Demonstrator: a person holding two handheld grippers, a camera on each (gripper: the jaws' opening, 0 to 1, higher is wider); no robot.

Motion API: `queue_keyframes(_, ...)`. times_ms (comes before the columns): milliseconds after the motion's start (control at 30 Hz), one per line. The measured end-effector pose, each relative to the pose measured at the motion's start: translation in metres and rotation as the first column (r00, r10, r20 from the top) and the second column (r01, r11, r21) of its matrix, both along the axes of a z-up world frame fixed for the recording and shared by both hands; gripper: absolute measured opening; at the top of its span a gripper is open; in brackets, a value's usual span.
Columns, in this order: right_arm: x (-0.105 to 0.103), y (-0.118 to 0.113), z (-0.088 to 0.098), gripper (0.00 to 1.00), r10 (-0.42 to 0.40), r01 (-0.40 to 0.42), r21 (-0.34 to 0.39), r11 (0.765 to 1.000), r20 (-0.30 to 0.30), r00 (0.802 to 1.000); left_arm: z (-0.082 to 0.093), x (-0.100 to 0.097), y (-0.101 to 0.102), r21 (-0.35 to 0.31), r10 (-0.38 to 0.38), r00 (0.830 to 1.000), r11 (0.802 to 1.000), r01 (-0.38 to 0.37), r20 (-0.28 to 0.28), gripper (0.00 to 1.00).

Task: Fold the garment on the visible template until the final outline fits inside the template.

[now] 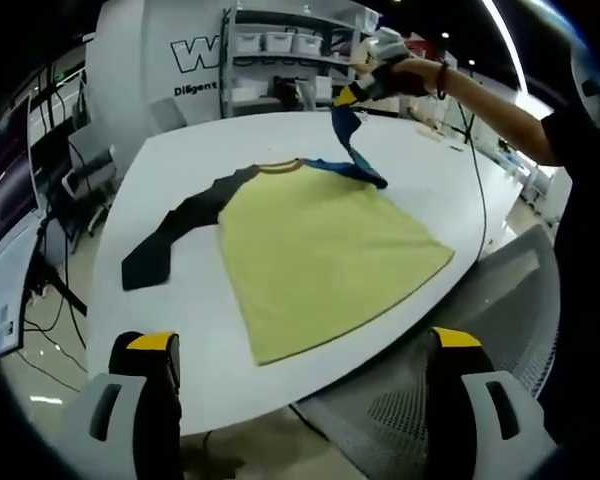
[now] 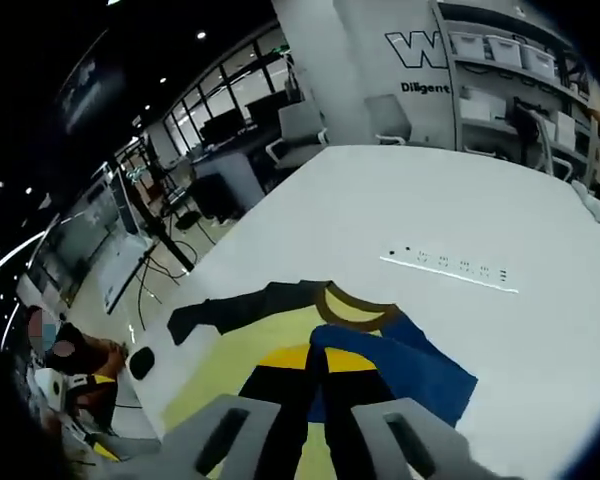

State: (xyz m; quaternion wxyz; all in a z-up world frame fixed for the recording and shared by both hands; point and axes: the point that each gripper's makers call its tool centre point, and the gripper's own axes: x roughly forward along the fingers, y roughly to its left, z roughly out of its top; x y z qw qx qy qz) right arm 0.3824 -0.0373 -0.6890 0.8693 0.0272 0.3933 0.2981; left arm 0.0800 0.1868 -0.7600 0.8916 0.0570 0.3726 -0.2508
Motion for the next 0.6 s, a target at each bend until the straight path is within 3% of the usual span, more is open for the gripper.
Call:
queue_keyframes(300, -0.007, 0.059, 0.003, 0.0, 0.074, -0.074, -0.009, 0.997, 0.013, 0.997, 0.0, 0.001, 0.001, -0.008, 0.001, 1.0, 1.0, -0.001, -0.001, 0.99)
queue_keyframes(600, 0.0, 0.11, -0.027, 0.0, 0.135, -0.137, -0.037, 0.99, -0.038, 0.99, -0.003, 0.0, 0.007, 0.002, -0.007, 1.0, 1.0, 0.007, -0.009, 0.99)
